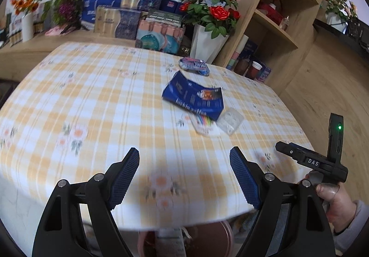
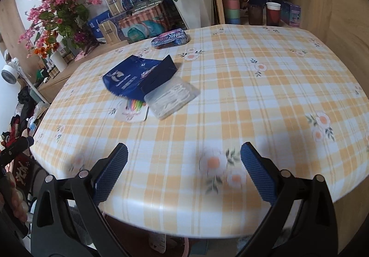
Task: Collect trash
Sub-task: 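Move both grippers back over the table toward the remaining items, then grasp the clear box of white floss picks with the right gripper, then grasp the blue luckin coffee bag with the left gripper while the right holds the box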
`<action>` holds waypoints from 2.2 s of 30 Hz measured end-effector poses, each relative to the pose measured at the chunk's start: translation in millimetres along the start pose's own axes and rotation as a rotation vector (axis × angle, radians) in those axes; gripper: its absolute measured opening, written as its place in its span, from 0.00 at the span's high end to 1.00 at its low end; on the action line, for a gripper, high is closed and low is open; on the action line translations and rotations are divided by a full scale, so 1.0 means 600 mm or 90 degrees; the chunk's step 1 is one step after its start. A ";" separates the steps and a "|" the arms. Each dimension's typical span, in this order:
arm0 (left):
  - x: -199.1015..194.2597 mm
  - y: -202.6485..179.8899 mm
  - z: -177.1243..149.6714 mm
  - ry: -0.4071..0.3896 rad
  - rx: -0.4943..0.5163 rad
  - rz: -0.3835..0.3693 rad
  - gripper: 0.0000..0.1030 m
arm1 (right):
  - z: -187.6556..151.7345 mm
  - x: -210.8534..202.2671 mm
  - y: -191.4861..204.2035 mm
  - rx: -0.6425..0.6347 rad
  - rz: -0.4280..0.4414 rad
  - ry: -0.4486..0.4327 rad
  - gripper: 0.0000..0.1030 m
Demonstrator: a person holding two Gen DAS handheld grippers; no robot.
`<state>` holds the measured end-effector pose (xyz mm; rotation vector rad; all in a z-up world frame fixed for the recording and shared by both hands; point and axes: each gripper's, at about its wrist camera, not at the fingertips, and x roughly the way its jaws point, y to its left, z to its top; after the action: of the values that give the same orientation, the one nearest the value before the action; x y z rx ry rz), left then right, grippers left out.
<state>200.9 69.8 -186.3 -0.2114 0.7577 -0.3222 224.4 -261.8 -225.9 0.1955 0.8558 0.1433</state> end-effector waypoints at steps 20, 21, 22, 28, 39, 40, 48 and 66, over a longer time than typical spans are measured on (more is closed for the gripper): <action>0.110 0.030 0.080 -0.001 0.023 -0.016 0.24 | 0.098 0.139 -0.014 0.096 -0.028 0.065 0.11; 0.113 0.035 0.080 0.000 0.020 -0.014 0.24 | 0.107 0.148 -0.013 0.114 -0.029 0.064 0.11; 0.115 0.039 0.081 0.001 0.016 -0.014 0.24 | 0.112 0.153 -0.014 0.125 -0.029 0.063 0.11; 0.126 0.062 0.080 0.007 -0.004 -0.009 0.24 | 0.138 0.207 -0.008 0.189 -0.063 0.073 0.11; 0.133 0.079 0.079 0.006 -0.025 -0.015 0.24 | 0.126 0.260 0.041 0.120 -0.123 0.143 0.16; 0.133 0.078 0.078 0.004 -0.022 -0.016 0.24 | 0.123 0.259 0.043 0.105 -0.120 0.144 0.18; 0.135 0.057 0.066 0.016 -0.020 -0.030 0.24 | 0.094 0.243 0.051 -0.054 -0.115 0.174 0.19; 0.165 0.026 0.067 0.060 -0.066 -0.063 0.29 | 0.082 0.215 0.015 -0.108 -0.084 0.105 0.44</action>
<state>299.8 51.3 -225.8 -0.3341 0.8590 -0.3885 345.2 -232.6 -287.3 -0.0329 1.0132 0.1085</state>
